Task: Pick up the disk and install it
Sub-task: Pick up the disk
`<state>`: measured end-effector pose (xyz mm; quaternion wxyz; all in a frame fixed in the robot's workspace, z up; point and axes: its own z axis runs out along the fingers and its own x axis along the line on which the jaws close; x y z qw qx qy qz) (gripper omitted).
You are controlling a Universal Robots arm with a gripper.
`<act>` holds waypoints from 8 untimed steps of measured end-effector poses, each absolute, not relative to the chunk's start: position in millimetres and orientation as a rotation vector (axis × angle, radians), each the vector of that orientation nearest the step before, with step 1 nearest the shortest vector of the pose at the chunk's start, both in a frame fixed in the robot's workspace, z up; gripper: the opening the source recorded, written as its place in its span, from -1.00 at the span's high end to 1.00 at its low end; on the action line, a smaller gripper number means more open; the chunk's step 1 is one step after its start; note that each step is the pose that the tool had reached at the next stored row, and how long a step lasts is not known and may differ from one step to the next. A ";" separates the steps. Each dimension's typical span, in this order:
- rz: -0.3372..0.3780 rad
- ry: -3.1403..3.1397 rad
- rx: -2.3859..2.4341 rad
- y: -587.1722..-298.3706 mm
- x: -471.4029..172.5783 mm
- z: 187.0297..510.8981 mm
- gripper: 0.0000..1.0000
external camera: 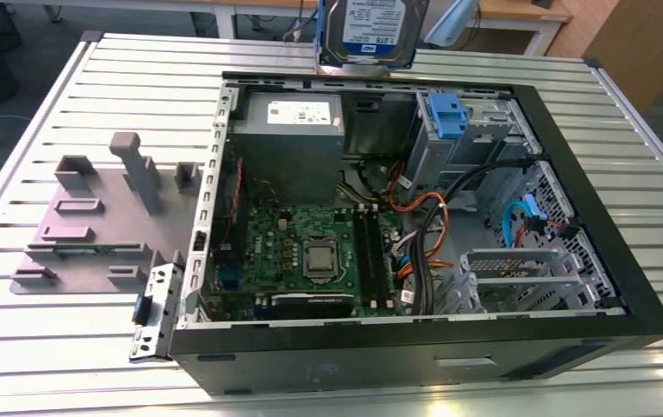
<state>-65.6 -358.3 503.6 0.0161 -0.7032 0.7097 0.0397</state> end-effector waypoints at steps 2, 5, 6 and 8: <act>0.123 2.207 -2.187 -358.3 -65.0 503.6 0.26; 0.123 2.207 -2.187 -358.3 -64.1 503.6 0.26; 0.123 2.207 -2.187 -358.3 -63.7 503.6 0.26; 0.123 2.207 -2.187 -358.3 -63.1 503.6 0.26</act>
